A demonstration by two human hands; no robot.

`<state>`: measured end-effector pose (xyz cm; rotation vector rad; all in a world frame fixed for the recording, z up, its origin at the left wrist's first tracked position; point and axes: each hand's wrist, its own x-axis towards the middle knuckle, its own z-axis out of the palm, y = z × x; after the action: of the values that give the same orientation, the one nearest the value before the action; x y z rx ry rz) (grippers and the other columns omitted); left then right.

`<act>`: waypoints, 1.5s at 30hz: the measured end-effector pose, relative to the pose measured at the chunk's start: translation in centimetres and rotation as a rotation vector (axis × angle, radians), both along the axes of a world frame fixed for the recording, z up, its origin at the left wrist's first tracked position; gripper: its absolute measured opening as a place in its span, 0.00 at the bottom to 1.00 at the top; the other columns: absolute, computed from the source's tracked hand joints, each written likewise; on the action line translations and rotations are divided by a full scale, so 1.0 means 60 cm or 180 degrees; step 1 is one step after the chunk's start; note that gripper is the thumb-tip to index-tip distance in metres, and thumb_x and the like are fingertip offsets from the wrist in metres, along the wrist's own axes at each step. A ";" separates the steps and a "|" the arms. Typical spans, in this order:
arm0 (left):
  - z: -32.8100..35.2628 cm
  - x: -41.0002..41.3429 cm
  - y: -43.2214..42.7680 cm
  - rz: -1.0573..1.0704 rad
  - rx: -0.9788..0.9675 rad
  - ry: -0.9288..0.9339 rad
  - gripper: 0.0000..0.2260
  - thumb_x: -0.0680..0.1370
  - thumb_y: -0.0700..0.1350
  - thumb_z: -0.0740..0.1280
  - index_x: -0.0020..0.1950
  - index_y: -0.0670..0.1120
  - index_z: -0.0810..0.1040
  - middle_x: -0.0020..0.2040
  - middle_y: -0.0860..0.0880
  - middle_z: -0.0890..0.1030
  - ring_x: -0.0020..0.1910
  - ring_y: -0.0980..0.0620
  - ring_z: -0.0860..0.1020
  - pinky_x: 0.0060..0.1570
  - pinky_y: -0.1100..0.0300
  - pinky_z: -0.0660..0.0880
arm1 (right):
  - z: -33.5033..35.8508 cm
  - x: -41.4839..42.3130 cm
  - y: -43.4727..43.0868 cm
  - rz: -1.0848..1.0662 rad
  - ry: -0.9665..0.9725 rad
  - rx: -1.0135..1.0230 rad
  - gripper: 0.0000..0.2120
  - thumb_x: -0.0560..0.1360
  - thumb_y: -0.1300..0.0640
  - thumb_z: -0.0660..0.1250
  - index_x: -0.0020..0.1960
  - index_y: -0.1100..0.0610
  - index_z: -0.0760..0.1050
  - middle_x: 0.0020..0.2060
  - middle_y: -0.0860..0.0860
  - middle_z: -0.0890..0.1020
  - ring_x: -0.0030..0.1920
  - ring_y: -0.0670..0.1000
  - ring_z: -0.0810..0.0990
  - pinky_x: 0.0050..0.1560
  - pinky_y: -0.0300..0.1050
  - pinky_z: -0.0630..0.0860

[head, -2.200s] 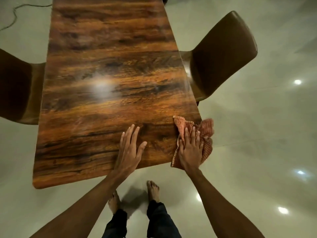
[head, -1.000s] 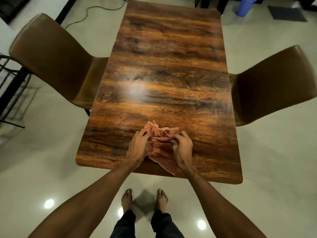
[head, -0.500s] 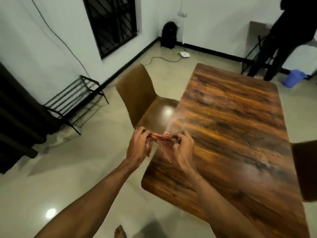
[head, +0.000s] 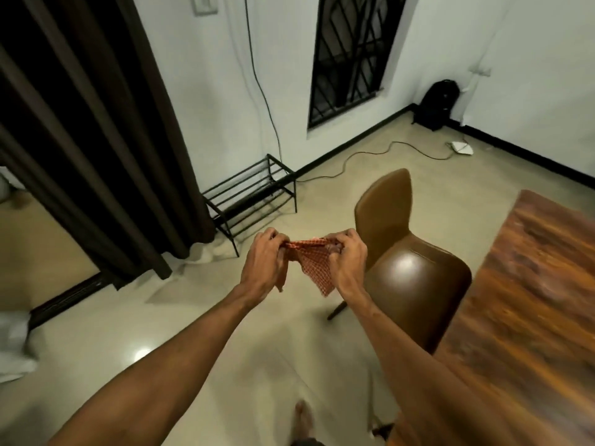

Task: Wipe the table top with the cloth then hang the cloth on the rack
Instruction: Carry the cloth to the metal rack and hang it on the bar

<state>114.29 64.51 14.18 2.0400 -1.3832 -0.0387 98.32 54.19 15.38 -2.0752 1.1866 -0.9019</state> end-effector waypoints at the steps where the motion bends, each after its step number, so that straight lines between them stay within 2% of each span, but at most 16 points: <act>1: -0.007 0.024 -0.010 0.0029 0.0026 -0.0009 0.08 0.80 0.38 0.65 0.57 0.43 0.82 0.52 0.47 0.78 0.54 0.49 0.74 0.56 0.54 0.73 | -0.006 0.029 -0.017 0.0056 -0.0009 0.0001 0.17 0.73 0.75 0.63 0.55 0.65 0.84 0.49 0.55 0.79 0.47 0.49 0.79 0.48 0.23 0.73; 11: -0.029 0.287 -0.207 0.0532 0.0113 0.0011 0.10 0.79 0.36 0.66 0.59 0.43 0.82 0.55 0.46 0.81 0.55 0.48 0.77 0.58 0.56 0.73 | -0.038 0.324 -0.248 0.0554 -0.0112 0.0151 0.15 0.72 0.75 0.66 0.53 0.63 0.84 0.51 0.54 0.78 0.48 0.49 0.78 0.52 0.24 0.73; 13: -0.032 0.329 -0.247 0.0627 0.0119 0.0088 0.11 0.79 0.35 0.65 0.58 0.43 0.82 0.54 0.45 0.83 0.54 0.47 0.77 0.56 0.57 0.73 | -0.037 0.372 -0.288 0.0703 -0.0110 0.0219 0.11 0.69 0.66 0.68 0.50 0.63 0.84 0.48 0.52 0.78 0.44 0.48 0.78 0.47 0.25 0.74; 15: -0.050 0.377 -0.289 0.0677 0.0088 0.0139 0.11 0.79 0.36 0.65 0.58 0.44 0.82 0.53 0.46 0.83 0.52 0.49 0.76 0.55 0.56 0.75 | -0.047 0.422 -0.334 0.0836 -0.0166 0.0164 0.16 0.64 0.53 0.66 0.47 0.61 0.83 0.44 0.49 0.80 0.41 0.46 0.78 0.45 0.30 0.76; 17: -0.082 0.431 -0.335 0.0795 0.0112 0.0199 0.11 0.80 0.37 0.65 0.60 0.45 0.81 0.54 0.47 0.83 0.53 0.51 0.75 0.57 0.57 0.74 | -0.075 0.476 -0.384 0.0897 0.0000 0.0232 0.12 0.68 0.59 0.64 0.47 0.58 0.83 0.42 0.50 0.82 0.42 0.49 0.80 0.46 0.46 0.81; 19: -0.124 0.485 -0.382 0.0878 0.0172 0.0226 0.11 0.80 0.36 0.65 0.60 0.44 0.81 0.55 0.46 0.83 0.54 0.50 0.75 0.58 0.58 0.74 | -0.115 0.535 -0.438 0.0884 0.0164 0.0199 0.15 0.69 0.72 0.64 0.48 0.58 0.83 0.45 0.51 0.82 0.46 0.52 0.80 0.49 0.53 0.82; 20: -0.135 0.501 -0.399 0.0910 0.0231 0.0253 0.11 0.80 0.36 0.66 0.60 0.44 0.81 0.56 0.46 0.83 0.56 0.49 0.76 0.59 0.56 0.75 | -0.121 0.555 -0.453 0.0856 0.0251 0.0260 0.16 0.69 0.73 0.64 0.50 0.58 0.83 0.46 0.52 0.82 0.47 0.52 0.80 0.50 0.51 0.83; 22: -0.174 0.548 -0.441 0.0973 0.0286 0.0343 0.12 0.79 0.35 0.67 0.61 0.43 0.81 0.58 0.45 0.83 0.60 0.46 0.77 0.62 0.50 0.76 | -0.156 0.612 -0.496 0.0820 0.0373 0.0379 0.12 0.71 0.68 0.68 0.52 0.61 0.83 0.48 0.55 0.82 0.48 0.52 0.80 0.51 0.38 0.80; 23: -0.192 0.566 -0.459 0.0986 0.0309 0.0373 0.12 0.79 0.35 0.67 0.61 0.42 0.81 0.58 0.44 0.83 0.60 0.45 0.77 0.61 0.48 0.76 | -0.180 0.639 -0.516 0.0868 0.0388 0.0405 0.11 0.71 0.66 0.71 0.53 0.62 0.83 0.49 0.55 0.82 0.49 0.53 0.80 0.50 0.29 0.76; 25: -0.244 0.607 -0.493 0.0987 0.0366 0.0388 0.12 0.78 0.34 0.68 0.60 0.42 0.82 0.55 0.44 0.83 0.57 0.43 0.78 0.57 0.46 0.78 | -0.242 0.693 -0.560 0.0918 0.0376 0.0415 0.14 0.69 0.66 0.79 0.53 0.61 0.83 0.50 0.54 0.82 0.49 0.51 0.81 0.49 0.22 0.72; 27: -0.302 0.650 -0.531 0.1031 0.0426 0.0330 0.12 0.77 0.35 0.70 0.59 0.42 0.82 0.54 0.44 0.83 0.54 0.44 0.79 0.52 0.47 0.80 | -0.312 0.741 -0.598 0.0924 0.0353 0.0469 0.14 0.69 0.66 0.80 0.54 0.60 0.83 0.51 0.52 0.81 0.49 0.48 0.80 0.52 0.30 0.77; 30: -0.380 0.702 -0.575 0.1090 0.0622 0.0306 0.17 0.72 0.35 0.76 0.60 0.42 0.82 0.53 0.44 0.83 0.51 0.44 0.80 0.47 0.50 0.82 | -0.397 0.804 -0.645 0.0776 0.0422 0.0347 0.11 0.75 0.70 0.72 0.55 0.60 0.83 0.53 0.54 0.81 0.52 0.49 0.78 0.54 0.49 0.82; 35: -0.545 0.770 -0.641 0.1191 0.0715 0.0064 0.22 0.69 0.34 0.79 0.61 0.41 0.81 0.53 0.43 0.82 0.51 0.43 0.80 0.45 0.49 0.83 | -0.577 0.879 -0.716 0.0854 0.0377 0.0052 0.11 0.74 0.72 0.71 0.55 0.63 0.83 0.54 0.59 0.82 0.55 0.53 0.79 0.56 0.33 0.75; 38: -0.631 0.801 -0.669 0.1296 0.0676 0.0008 0.20 0.70 0.35 0.78 0.61 0.39 0.81 0.54 0.41 0.82 0.51 0.42 0.79 0.47 0.49 0.82 | -0.663 0.917 -0.749 0.0999 0.0245 -0.0011 0.11 0.75 0.72 0.71 0.56 0.64 0.82 0.56 0.60 0.81 0.57 0.47 0.74 0.55 0.23 0.69; 43: -0.726 0.865 -0.713 0.1511 0.0692 0.0003 0.17 0.73 0.34 0.75 0.61 0.38 0.80 0.54 0.40 0.82 0.52 0.39 0.79 0.49 0.44 0.81 | -0.776 0.991 -0.798 0.1263 -0.0005 -0.0034 0.10 0.82 0.66 0.65 0.60 0.64 0.81 0.58 0.58 0.77 0.56 0.38 0.70 0.53 0.21 0.71; 45: -0.776 0.887 -0.730 0.1627 0.0718 0.0059 0.18 0.74 0.35 0.74 0.64 0.39 0.79 0.56 0.39 0.81 0.56 0.38 0.78 0.53 0.41 0.80 | -0.836 1.029 -0.817 0.1255 0.0045 -0.0134 0.10 0.82 0.65 0.66 0.61 0.64 0.81 0.60 0.60 0.78 0.59 0.41 0.69 0.57 0.24 0.70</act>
<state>167.53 20.71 -32.38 2.5189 -0.8405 0.0091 160.04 5.16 -34.80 -2.2432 0.7283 -0.7283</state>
